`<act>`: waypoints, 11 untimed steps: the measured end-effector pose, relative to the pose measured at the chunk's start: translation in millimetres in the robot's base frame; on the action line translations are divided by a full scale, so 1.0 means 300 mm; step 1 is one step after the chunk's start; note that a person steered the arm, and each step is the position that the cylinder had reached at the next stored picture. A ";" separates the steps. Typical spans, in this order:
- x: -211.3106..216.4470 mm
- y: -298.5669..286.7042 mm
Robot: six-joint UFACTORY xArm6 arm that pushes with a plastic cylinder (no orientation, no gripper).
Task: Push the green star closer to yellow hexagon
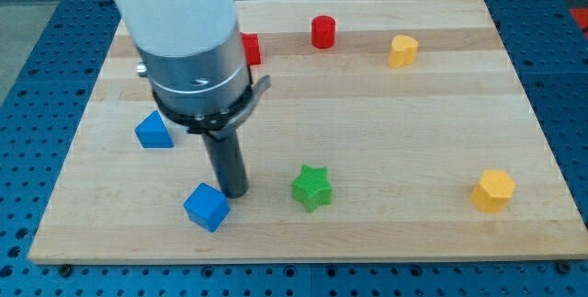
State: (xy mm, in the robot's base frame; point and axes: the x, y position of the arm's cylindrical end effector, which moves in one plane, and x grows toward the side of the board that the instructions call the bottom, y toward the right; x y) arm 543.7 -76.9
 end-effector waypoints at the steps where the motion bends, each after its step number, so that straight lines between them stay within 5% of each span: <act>1: -0.013 0.116; 3: 0.002 0.358; 5: 0.022 0.022; 6: 0.114 0.037; 10: -0.039 0.512; 11: -0.039 0.398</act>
State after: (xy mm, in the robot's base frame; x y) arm 532.0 42.6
